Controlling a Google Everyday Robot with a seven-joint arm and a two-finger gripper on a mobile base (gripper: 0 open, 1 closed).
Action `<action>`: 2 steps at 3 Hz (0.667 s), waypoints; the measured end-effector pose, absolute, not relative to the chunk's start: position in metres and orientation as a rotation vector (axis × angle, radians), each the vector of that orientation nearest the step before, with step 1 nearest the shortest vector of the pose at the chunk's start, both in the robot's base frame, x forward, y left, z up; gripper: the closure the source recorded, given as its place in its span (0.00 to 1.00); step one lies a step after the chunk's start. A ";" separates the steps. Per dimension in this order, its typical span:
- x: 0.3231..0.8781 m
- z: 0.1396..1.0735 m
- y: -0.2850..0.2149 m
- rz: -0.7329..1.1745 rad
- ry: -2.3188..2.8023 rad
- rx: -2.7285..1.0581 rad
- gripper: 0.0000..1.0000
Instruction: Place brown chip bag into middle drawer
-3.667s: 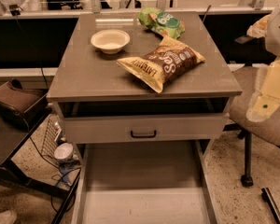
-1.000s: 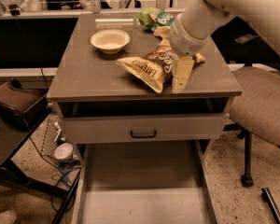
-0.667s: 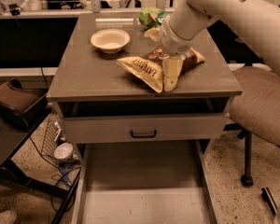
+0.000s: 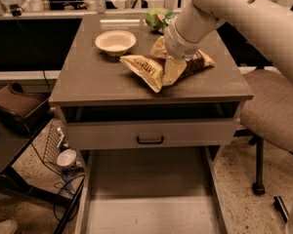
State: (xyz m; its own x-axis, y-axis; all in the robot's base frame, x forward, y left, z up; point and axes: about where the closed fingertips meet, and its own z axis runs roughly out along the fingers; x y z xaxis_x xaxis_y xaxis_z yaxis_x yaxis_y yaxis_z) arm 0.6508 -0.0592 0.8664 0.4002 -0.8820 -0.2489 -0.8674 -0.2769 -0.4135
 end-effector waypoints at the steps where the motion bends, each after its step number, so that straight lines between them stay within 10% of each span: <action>1: 0.651 0.865 -0.058 -0.037 1.491 -2.179 0.62; 2: 0.651 0.863 -0.057 -0.033 1.490 -2.182 0.85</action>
Offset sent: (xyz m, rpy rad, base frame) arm -0.0001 0.0011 -0.0016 -0.0005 0.0026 0.0021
